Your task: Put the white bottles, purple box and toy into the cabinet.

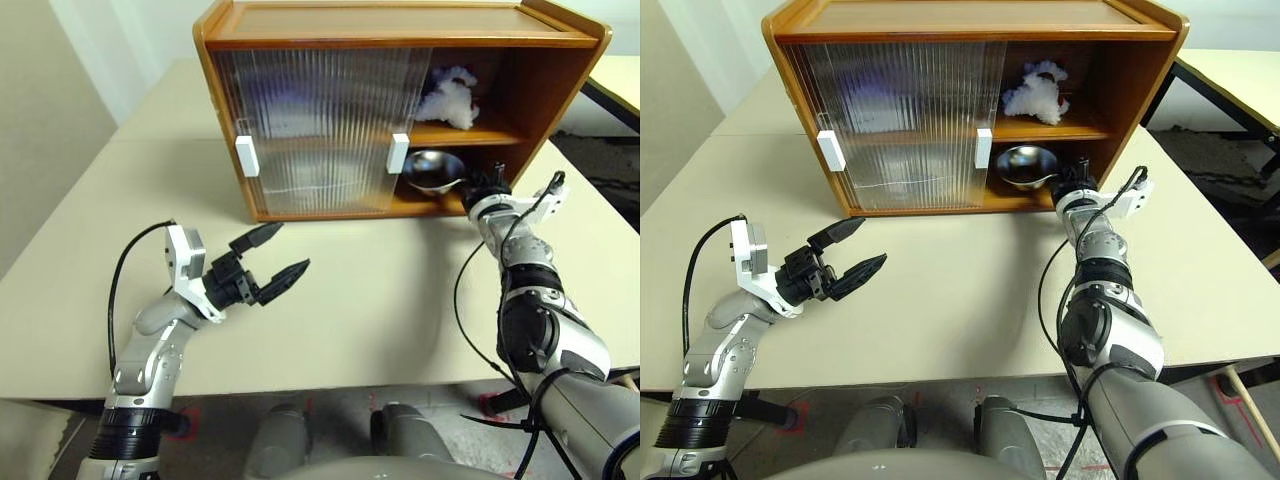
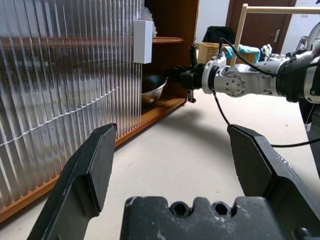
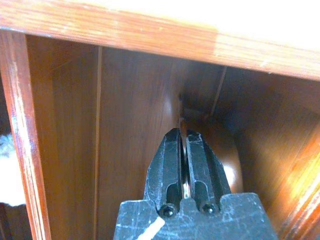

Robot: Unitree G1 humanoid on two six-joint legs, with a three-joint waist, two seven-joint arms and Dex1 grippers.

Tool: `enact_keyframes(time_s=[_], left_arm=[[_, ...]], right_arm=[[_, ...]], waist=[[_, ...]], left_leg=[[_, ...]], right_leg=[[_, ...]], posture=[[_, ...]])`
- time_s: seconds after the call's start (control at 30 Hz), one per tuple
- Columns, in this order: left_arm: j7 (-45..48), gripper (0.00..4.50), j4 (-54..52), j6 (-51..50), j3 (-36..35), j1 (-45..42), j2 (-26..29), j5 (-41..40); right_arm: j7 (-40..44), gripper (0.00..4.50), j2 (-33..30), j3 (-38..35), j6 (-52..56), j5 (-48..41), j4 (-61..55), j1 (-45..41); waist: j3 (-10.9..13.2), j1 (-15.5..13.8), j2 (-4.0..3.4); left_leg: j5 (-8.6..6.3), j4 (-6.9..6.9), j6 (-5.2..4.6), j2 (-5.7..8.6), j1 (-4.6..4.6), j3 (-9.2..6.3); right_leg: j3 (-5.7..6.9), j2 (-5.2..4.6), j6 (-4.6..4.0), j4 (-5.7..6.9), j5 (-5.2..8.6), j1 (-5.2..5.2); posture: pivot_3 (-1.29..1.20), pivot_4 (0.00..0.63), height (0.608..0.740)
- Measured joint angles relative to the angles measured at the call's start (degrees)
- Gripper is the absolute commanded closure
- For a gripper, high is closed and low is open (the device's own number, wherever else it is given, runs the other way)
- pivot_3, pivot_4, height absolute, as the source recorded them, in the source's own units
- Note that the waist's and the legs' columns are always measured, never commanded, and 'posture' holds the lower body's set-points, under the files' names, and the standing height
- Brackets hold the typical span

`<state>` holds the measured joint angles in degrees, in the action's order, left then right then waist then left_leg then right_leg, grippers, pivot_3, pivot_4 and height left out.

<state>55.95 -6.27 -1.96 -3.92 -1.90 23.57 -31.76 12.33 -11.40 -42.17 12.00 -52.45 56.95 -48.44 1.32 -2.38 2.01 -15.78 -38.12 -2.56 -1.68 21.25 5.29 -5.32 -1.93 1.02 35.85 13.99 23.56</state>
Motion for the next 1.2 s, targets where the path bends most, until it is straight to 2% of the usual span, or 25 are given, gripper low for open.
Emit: enact_keyframes(time_s=[0.03,0.17,0.47,0.6,0.67,0.87,0.97,1.07,1.2], left_arm=[[0.0,0.0,0.0,0.0,0.0,0.0,0.0,0.01],[0.0,0.0,0.02,0.03,0.0,0.0,0.0,0.03],[0.04,0.0,0.02,0.06,0.0,0.0,0.0,0.04],[0.17,0.0,0.02,0.13,0.0,0.0,0.01,0.04],[0.16,0.0,0.03,0.19,0.05,-0.06,0.03,0.05],[0.07,0.0,-0.12,0.5,-0.13,0.47,0.06,0.05],[-0.14,0.0,-0.2,0.49,-0.15,1.27,0.0,0.01],[-0.21,0.0,-0.45,0.49,-0.21,1.62,0.01,0.0],[-0.22,0.0,-0.7,0.49,-0.45,1.88,0.06,-0.02]], right_arm=[[0.15,4.5,-0.16,0.01,-0.24,0.11,0.59,-0.21],[0.65,3.32,-0.88,0.13,-0.85,1.51,3.0,-0.58],[2.0,0.02,-1.22,0.13,-0.88,3.32,4.31,-0.32],[3.51,0.02,-1.31,0.91,-0.05,4.48,3.49,1.14],[4.36,0.02,-1.31,2.5,2.35,5.1,-0.66,3.86],[5.13,0.02,-0.72,10.54,13.5,6.81,-25.89,20.12],[4.79,0.64,0.75,13.2,18.26,6.48,-36.09,27.0],[4.82,1.79,1.15,15.44,22.79,4.82,-45.15,29.98],[7.4,3.26,0.52,21.91,25.17,5.39,-55.6,32.83]], waist=[[0.0,-0.02,0.0],[0.0,-0.04,0.0],[0.01,-0.06,-0.01],[0.01,-0.06,-0.01],[0.0,-0.12,-0.01],[-0.05,-0.48,-0.06],[-0.03,-0.19,-0.12],[0.01,0.12,-0.17],[0.0,0.03,-0.16]], left_leg=[[0.0,0.0,0.0,0.0,0.0,0.0],[0.0,0.0,0.0,0.0,0.02,0.0],[-0.01,0.04,0.01,0.0,0.05,0.0],[-0.01,0.04,0.01,0.0,0.05,0.0],[-0.01,0.04,0.01,0.0,0.06,-0.02],[-0.04,0.06,0.07,-0.03,0.11,-0.09],[-0.09,0.06,0.16,-0.05,0.09,-0.07],[-0.12,0.04,0.21,-0.07,0.04,-0.01],[-0.07,0.02,0.13,-0.07,0.0,-0.03]], right_leg=[[0.0,0.0,0.0,0.0,0.0,0.0],[0.0,-0.01,0.0,-0.02,0.0,0.01],[0.0,-0.02,0.0,-0.04,0.0,0.04],[0.01,-0.01,0.0,-0.03,0.01,0.04],[0.02,-0.02,-0.01,-0.04,0.01,0.04],[0.06,-0.22,0.02,-0.07,0.04,0.05],[0.03,-0.29,0.01,-0.01,0.04,0.06],[-0.03,-0.11,-0.03,0.01,0.06,0.05],[0.03,0.01,0.07,0.01,0.22,0.05]], posture=[[0.21,0.0,0.74],[0.21,0.0,0.74],[0.2,0.0,0.74],[0.21,0.0,0.74],[0.21,0.0,0.74],[0.21,0.0,0.74],[0.2,0.0,0.74],[0.2,0.0,0.74],[0.2,0.0,0.74]])
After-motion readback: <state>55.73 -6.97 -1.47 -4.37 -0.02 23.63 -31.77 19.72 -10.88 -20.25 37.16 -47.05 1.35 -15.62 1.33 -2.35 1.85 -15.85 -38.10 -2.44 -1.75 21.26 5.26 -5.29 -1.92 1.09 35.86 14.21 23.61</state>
